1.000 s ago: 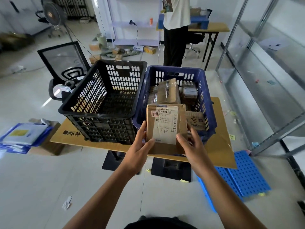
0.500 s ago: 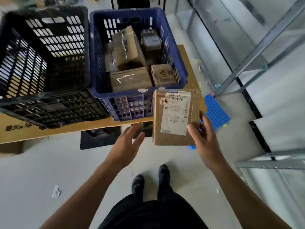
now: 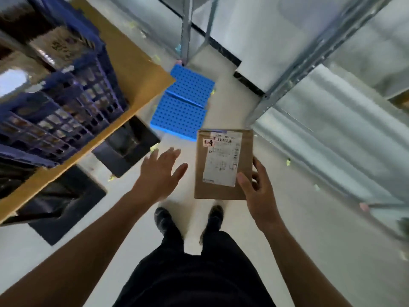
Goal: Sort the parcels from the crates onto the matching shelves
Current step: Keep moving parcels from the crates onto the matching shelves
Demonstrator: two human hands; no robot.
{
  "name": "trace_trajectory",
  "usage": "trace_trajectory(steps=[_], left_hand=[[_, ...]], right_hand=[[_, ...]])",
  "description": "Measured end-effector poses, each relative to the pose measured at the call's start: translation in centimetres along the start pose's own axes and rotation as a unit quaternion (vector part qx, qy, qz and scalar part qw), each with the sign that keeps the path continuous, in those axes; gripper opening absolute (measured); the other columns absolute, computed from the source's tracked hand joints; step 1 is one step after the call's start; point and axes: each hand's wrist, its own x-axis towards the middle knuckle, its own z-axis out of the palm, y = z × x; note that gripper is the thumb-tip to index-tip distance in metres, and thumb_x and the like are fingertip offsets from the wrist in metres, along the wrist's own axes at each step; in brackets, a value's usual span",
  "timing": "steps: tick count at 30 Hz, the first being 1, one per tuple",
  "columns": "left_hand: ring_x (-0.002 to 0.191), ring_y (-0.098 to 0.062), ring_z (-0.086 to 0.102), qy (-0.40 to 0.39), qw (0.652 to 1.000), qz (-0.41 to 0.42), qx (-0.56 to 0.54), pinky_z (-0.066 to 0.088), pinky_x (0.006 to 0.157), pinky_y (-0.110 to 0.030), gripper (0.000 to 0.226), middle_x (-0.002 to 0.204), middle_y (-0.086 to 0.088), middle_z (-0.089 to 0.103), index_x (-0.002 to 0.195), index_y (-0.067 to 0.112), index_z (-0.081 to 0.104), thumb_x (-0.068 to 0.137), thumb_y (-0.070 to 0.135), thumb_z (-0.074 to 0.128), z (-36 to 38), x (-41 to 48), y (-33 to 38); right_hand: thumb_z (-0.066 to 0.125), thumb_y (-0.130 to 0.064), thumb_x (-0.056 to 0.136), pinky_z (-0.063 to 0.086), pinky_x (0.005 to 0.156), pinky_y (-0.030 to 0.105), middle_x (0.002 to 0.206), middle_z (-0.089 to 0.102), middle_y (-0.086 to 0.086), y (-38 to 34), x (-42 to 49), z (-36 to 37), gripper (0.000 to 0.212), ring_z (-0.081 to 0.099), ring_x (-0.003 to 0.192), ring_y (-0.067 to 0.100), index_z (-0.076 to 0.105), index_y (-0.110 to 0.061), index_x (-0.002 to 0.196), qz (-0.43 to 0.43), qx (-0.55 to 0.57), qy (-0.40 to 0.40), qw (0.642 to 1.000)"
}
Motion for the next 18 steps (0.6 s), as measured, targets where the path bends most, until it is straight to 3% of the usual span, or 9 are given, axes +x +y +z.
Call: trace_trajectory(steps=[4, 9, 12, 18], left_hand=[[0.155, -0.033, 0.018, -0.039, 0.992, 0.110, 0.038, 0.016, 0.125, -0.053, 0.070, 0.168, 0.002, 0.027, 0.160, 0.031, 0.030, 0.098, 0.065, 0.027, 1.7, 0.2, 6.6], [0.158, -0.029, 0.010, -0.070, 0.970, 0.224, 0.066, 0.010, 0.126, -0.052, 0.089, 0.169, 0.007, 0.024, 0.160, 0.034, 0.025, 0.086, 0.080, 0.010, 5.1, -2.2, 17.0], [0.158, -0.026, 0.006, -0.071, 0.953, 0.285, 0.077, 0.002, 0.125, -0.048, 0.092, 0.169, 0.008, 0.021, 0.160, 0.035, 0.022, 0.084, 0.083, 0.005, 8.0, -5.2, 23.6], [0.158, -0.025, 0.002, -0.093, 0.911, 0.390, 0.092, 0.002, 0.127, -0.051, 0.086, 0.171, 0.006, 0.016, 0.161, 0.034, 0.020, 0.088, 0.079, 0.011, 15.7, -13.3, 36.1]], right_hand=[[0.064, -0.056, 0.086, 0.062, 0.077, 0.026, 0.112, 0.070, -0.020, 1.8, -4.1, -5.8, 0.060, 0.072, 0.104, 0.010, 0.043, -0.062, 0.142, 0.001, 0.037, 0.097, 0.995], [0.063, -0.063, 0.086, 0.064, 0.082, 0.034, 0.124, 0.068, -0.013, 5.2, -10.6, -14.5, 0.066, 0.070, 0.113, 0.013, 0.040, -0.055, 0.148, 0.000, 0.084, 0.205, 0.975], [0.064, -0.063, 0.085, 0.064, 0.079, 0.031, 0.121, 0.069, -0.017, 7.0, -15.3, -20.3, 0.061, 0.071, 0.112, 0.012, 0.043, -0.062, 0.142, -0.004, 0.104, 0.273, 0.956], [0.064, -0.051, 0.092, 0.063, 0.075, 0.027, 0.119, 0.070, -0.013, 11.6, -25.8, -32.4, 0.063, 0.071, 0.110, 0.009, 0.041, -0.048, 0.151, -0.021, 0.120, 0.388, 0.914]])
